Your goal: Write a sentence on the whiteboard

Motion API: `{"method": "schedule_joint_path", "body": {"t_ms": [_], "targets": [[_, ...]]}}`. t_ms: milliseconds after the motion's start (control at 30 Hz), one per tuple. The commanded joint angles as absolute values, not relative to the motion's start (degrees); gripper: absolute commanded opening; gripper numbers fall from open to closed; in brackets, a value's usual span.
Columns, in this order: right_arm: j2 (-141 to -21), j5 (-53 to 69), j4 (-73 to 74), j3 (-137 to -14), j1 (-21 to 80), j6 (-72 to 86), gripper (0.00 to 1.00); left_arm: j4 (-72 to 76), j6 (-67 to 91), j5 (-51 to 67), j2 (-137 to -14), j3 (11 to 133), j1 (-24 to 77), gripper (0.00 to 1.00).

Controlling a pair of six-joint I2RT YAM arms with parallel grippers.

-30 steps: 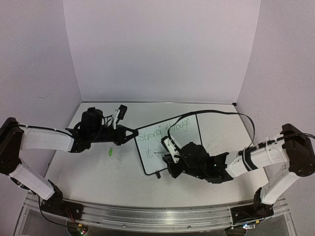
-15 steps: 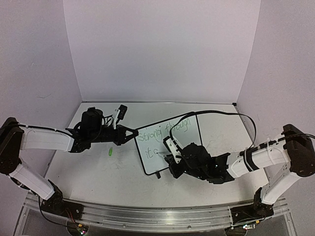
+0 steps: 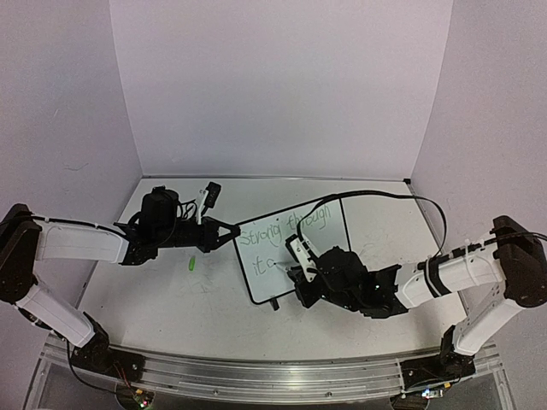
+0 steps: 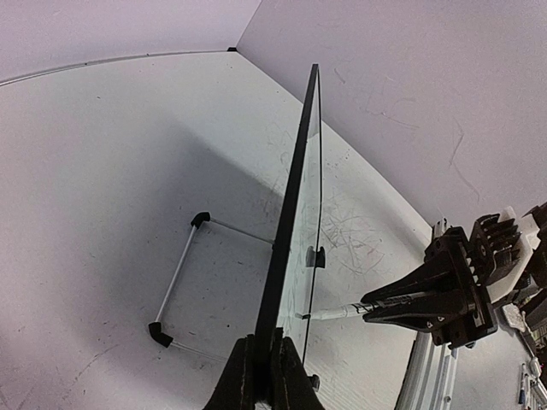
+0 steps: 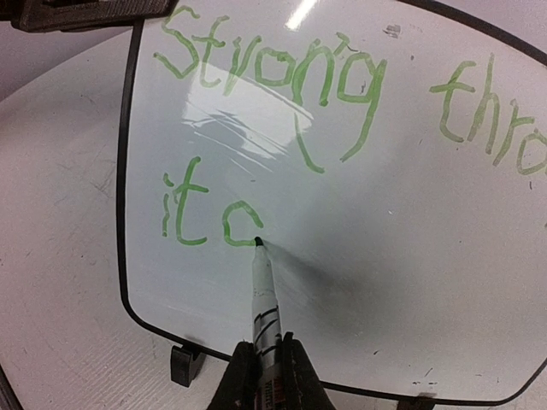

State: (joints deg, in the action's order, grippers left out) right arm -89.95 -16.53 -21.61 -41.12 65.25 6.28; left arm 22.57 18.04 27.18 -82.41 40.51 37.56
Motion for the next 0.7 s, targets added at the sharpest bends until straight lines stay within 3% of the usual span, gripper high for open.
{"method": "schedule_joint_path", "body": {"t_ms": [0,667], "targets": [[-90.2,-19.3,-22.7,-42.8,63.5,6.4,0.00,17.1,14.7,22.3,-83.6,40.3,36.9,0.00],[-90.9,-18.3,-22.7,-43.6,63.2,6.5,0.00,17.1,14.6,22.1,-83.5,40.0,36.9,0.00]]}}
